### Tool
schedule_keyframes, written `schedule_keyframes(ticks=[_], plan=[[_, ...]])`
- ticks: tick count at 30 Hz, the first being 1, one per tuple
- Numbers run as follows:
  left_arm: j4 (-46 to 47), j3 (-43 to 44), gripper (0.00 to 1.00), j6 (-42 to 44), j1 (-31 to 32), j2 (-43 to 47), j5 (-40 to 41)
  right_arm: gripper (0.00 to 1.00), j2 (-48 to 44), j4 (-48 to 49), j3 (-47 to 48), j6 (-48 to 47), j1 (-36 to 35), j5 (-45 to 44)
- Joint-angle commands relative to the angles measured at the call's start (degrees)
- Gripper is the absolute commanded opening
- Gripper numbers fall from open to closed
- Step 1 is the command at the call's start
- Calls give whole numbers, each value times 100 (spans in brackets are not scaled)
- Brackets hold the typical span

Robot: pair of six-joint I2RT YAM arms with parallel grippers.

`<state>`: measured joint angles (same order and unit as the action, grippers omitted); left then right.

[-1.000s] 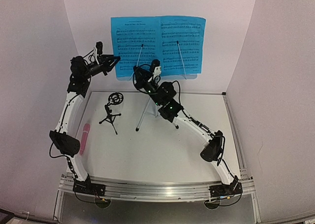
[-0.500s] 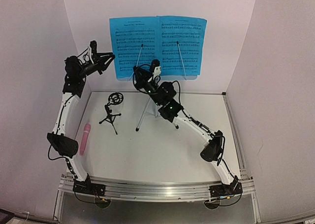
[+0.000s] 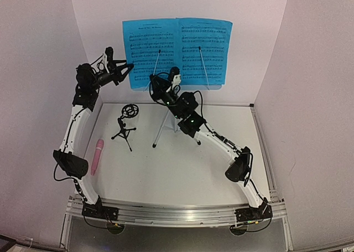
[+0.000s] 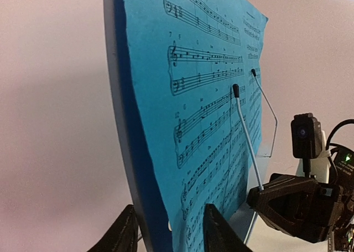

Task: Pack up the instrument practice props

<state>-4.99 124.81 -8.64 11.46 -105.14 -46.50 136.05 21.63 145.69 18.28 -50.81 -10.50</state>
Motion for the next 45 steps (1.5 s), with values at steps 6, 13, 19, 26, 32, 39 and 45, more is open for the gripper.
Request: schedule_keyframes(ticks=[6,13,19,26,32,39,45], plan=[[-406,-16,32,474,-55,245,296,0,-270,-126,-141,-44,-34,80],[-497,-133,32,508,-185,387,310,0,-307,-106,-212,-54,-35,59],[-605,-185,25,543,-233,495,248,0,-338,-98,-258,-62,-30,62],[-629,-272,24,560,-237,565,175,0,-332,-97,-268,-56,-35,69],[-611,-263,2,500,-237,531,190,0,-353,-97,-287,-48,-35,80],[-656,-231,0,447,-304,576,168,0,-404,-89,-370,-31,-33,73],[-592,-120,0,314,-533,670,22,0,-452,-89,-437,-44,-31,30]])
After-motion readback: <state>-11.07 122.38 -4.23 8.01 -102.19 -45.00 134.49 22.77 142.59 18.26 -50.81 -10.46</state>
